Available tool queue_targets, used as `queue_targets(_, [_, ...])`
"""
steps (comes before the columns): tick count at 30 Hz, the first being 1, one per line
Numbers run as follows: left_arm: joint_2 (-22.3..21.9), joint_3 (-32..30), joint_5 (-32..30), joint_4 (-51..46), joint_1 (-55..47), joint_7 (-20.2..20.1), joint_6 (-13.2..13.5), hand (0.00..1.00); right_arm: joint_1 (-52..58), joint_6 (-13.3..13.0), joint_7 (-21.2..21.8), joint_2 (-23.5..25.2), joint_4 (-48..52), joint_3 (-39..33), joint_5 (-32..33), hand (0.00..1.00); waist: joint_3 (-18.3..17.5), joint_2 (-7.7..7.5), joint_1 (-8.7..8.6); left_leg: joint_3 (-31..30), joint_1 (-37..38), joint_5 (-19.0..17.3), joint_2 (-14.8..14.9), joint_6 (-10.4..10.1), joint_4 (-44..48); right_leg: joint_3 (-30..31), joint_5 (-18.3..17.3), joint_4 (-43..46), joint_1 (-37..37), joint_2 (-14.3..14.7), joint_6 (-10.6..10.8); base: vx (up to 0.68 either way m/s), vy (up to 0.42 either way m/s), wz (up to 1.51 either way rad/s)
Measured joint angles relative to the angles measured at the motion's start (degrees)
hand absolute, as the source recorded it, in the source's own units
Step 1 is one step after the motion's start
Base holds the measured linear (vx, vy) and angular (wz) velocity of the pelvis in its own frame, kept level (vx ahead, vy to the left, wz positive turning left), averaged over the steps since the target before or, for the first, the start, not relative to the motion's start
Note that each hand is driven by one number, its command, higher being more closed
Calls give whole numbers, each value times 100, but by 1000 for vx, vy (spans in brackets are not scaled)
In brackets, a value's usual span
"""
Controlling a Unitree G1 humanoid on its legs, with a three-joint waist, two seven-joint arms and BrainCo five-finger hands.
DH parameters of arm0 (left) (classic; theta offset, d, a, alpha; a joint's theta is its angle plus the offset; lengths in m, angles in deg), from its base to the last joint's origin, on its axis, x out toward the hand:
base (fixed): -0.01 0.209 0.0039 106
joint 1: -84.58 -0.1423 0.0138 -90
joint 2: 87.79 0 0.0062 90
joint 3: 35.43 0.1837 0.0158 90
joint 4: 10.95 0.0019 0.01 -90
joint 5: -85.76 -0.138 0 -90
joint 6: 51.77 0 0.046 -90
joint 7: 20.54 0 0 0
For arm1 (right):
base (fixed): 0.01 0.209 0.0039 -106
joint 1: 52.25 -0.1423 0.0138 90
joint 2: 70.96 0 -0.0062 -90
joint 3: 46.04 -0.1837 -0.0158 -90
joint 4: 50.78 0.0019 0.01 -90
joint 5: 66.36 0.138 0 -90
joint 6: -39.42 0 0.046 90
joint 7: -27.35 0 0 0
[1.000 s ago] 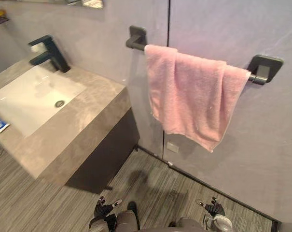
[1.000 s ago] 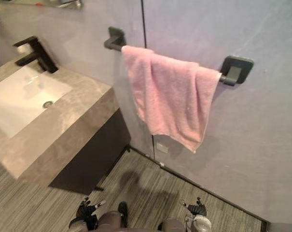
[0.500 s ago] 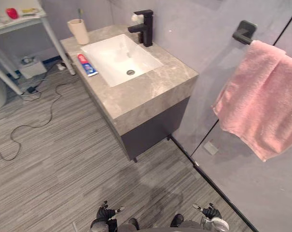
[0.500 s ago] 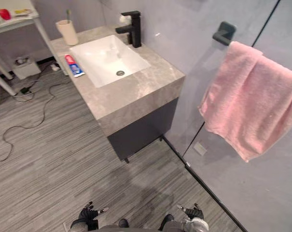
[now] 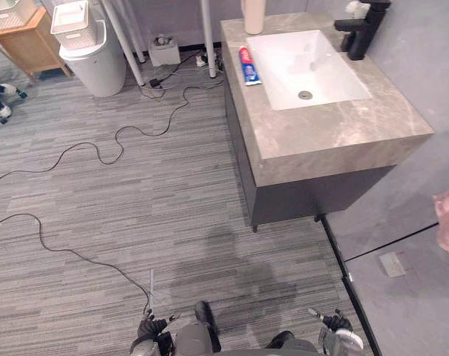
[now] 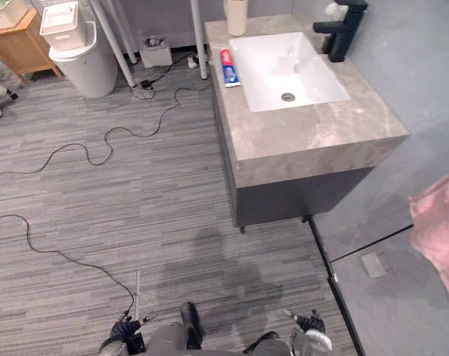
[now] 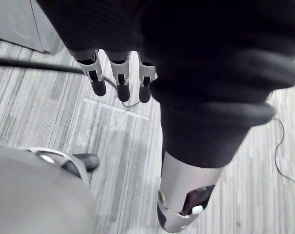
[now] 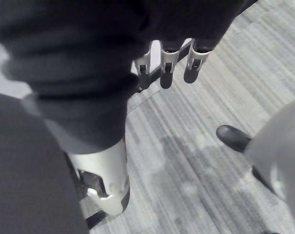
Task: Organize washtable
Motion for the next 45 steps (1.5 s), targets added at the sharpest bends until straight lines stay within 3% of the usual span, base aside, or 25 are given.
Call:
queue_targets(3, [137,-31,99,148,20,65,-41,0,-33,44,7,175,-22,21,-10,0,-14,-270,-1,206,167,-200,-466,207,6,612,222,-184,-50,-271,270,124,268,-11])
queue_targets(7, [166,193,51,174,137,61,-43,0,44,66,17,121,-76,71,-115,0,-35,-142,-34,157,-224,-981,-601,452,913,530,332,203,-49,-784,562,122,235,20])
queue_targets(8, [187,293,-9,173,141,56,-40,0,85,79,17,110,-95,122,-119,0,-37,-135,-56,69,-70,-1102,-862,526,848,642,162,968,-147,-1241,331,131,295,36])
queue_targets(9, [203,401,-43,166,140,57,-35,0,128,84,18,84,-79,143,-118,0,-38,-132,-66,-25,43,-1141,-1020,590,751,836,40,1504,-279,-1504,-205,259,373,57])
queue_targets(10, [230,616,-92,121,119,53,-20,0,171,51,15,82,24,150,-71,0,-44,-104,-144,-183,249,-1199,-1224,695,632,1771,-49,2431,-771,-1721,-835,277,290,79])
queue_targets(11, [284,723,-132,126,152,54,-28,0,101,44,32,81,16,199,-94,0,-25,-93,-277,-422,358,-1227,-1284,771,566,2987,-521,3087,-1189,-1283,-269,289,242,85])
queue_targets(12, [298,758,-143,127,182,53,-36,0,66,35,30,112,11,209,-92,0,-8,-103,-311,-526,435,-1222,-1306,794,495,3408,-790,3357,-1361,-965,-76,294,118,90])
queue_targets(14, [405,836,-218,159,277,49,-49,0,17,11,30,254,17,252,-28,0,155,-202,-314,-671,1054,-1174,-1466,859,41,3909,-1473,3802,-1813,25,-450,346,104,56])
queue_targets(16, [307,820,-254,210,283,47,-72,0,12,-50,33,257,87,375,26,0,232,-196,-327,-697,1517,-1175,-1494,861,-238,3709,-1613,3473,-2159,656,-637,293,59,18])
queue_targets(18, [182,736,-335,214,360,35,-80,0,28,-105,25,259,194,362,85,0,262,-164,-358,-789,1767,-1172,-1506,841,-450,3716,-1506,2736,-2492,1145,-604,328,40,41])
queue_targets(19, [78,687,-359,222,414,7,-74,0,81,-105,20,261,200,318,135,0,249,-197,-404,-881,1918,-1203,-1562,721,-551,3790,-1125,2078,-2549,1311,-734,390,17,72])
queue_targets(21, [-81,361,-413,176,395,-77,-71,0,301,-101,13,356,296,150,156,0,169,-333,-452,-927,2207,-1408,-1640,425,-458,3845,-389,1912,-2435,1284,-1157,479,-13,73])
queue_targets(23, [-232,211,-423,151,387,-71,-75,0,401,-79,12,339,408,91,201,0,161,-243,-462,-735,1962,-1588,-1303,127,753,3736,-593,1904,-2154,1302,-1182,536,-84,37])
queue_targets(24, [-290,123,-410,50,362,-71,-84,0,491,-84,13,320,585,119,208,0,147,-91,-466,-365,1253,-1620,-673,8,2605,3698,-686,1682,-1837,1444,-1187,496,-98,11])
queue_targets(26, [-388,-41,-404,-76,290,-71,-88,0,484,-37,-19,306,671,107,275,0,149,77,-442,10,834,-1653,108,18,3711,3704,-736,1372,-1407,1717,-1246,530,-56,-19])
queue_targets(27, [-382,-41,-403,-160,288,-72,-86,0,529,82,-110,328,599,-58,412,0,150,62,-413,8,648,-1682,352,-12,3816,3716,-750,1176,-1119,1770,-1255,431,-19,-24])
queue_targets(29, [-400,-34,-404,-255,347,-76,-79,0,664,119,-102,322,563,-80,442,0,175,8,-328,-133,322,-1703,466,-28,3488,3741,-747,880,-750,1737,-1245,319,6,-6])
queue_targets(33, [-437,-34,-405,-272,400,-72,-60,0,841,137,-208,342,498,-142,458,0,125,-72,-318,-1021,-126,-1589,79,-144,1739,3942,-859,672,-471,1523,-922,249,155,-23])
queue_targets(34, [-474,-41,-399,-246,347,-67,-74,0,878,122,-208,308,430,-212,441,0,11,-27,-283,-1435,-106,-1290,-109,-130,1033,4219,-1118,803,-539,1433,-629,167,241,-78])
queue_targets(36, [-489,-62,-395,-211,292,-67,-81,0,909,120,-187,306,454,-207,392,0,-47,-22,-263,-1312,96,-1036,-164,-60,949,4452,-1261,1005,-544,1333,-478,206,262,-85])
queue_targets(37, [-463,-93,-398,-169,250,-70,-89,0,949,122,-119,337,465,-203,343,0,-153,-63,-274,-999,283,-890,-236,76,1020,4684,-1449,1299,-583,1152,-244,313,384,-92])
queue_targets(38, [-421,-86,-399,-112,251,-69,-85,0,996,121,-91,375,473,-203,334,0,-223,-155,-277,-797,400,-1070,-346,58,965,4783,-1483,1596,-744,1041,-180,293,366,-101])
queue_targets(40, [-303,-60,-393,19,279,-70,-86,0,901,119,-76,428,529,-169,316,0,-274,-259,-177,-336,665,-1187,-477,112,729,4829,-1375,2536,-1352,759,-181,206,275,-110])
queue_targets(41, [-190,51,-394,107,310,-70,-132,0,863,119,-76,437,532,-177,294,0,-270,-315,-240,-103,889,-1185,-512,150,549,4598,-1188,3066,-1636,624,-258,219,242,-103])
queue_targets(45, [-62,263,-394,418,359,-76,-210,0,781,116,-34,426,434,-214,187,0,-253,-294,-370,422,1760,-1179,-493,160,-42,3678,-1479,3794,-2017,530,-319,274,157,-76])
